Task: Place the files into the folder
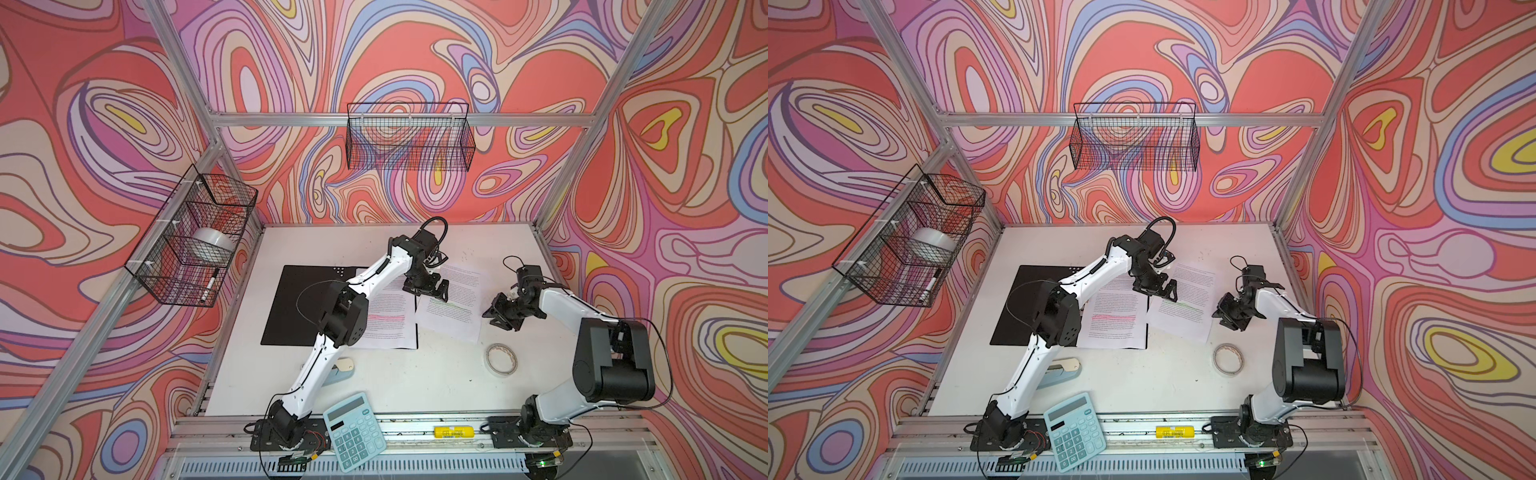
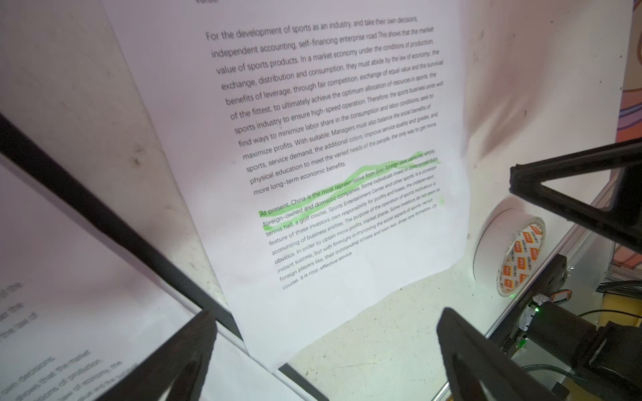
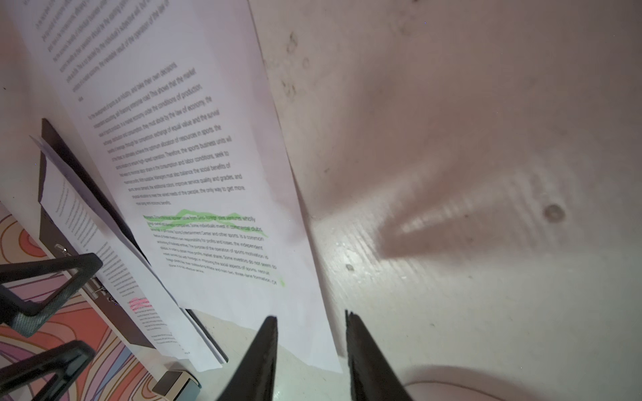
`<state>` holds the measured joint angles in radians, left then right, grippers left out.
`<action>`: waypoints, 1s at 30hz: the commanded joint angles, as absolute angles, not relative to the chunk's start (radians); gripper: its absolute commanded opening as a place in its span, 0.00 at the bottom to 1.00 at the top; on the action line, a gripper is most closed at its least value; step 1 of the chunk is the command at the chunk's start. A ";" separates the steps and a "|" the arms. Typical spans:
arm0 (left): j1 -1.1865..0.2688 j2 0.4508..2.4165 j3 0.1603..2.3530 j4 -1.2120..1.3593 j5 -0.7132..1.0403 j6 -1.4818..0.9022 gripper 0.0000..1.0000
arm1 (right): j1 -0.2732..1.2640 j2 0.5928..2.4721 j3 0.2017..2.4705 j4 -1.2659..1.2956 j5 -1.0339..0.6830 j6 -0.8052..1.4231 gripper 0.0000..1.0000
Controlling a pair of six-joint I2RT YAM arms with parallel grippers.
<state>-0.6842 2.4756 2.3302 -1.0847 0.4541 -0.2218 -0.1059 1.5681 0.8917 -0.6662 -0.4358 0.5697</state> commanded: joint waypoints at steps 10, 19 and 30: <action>-0.707 2.537 2.378 -1.127 0.435 -0.249 1.00 | -0.140 1.615 0.806 -0.534 -0.542 0.577 0.35; -0.712 2.561 2.381 -1.120 0.456 -0.256 1.00 | -0.150 1.652 0.754 -0.435 -0.616 0.594 0.35; -0.713 2.589 2.390 -1.115 0.490 -0.255 1.00 | -0.152 1.640 0.686 -0.281 -0.702 0.651 0.34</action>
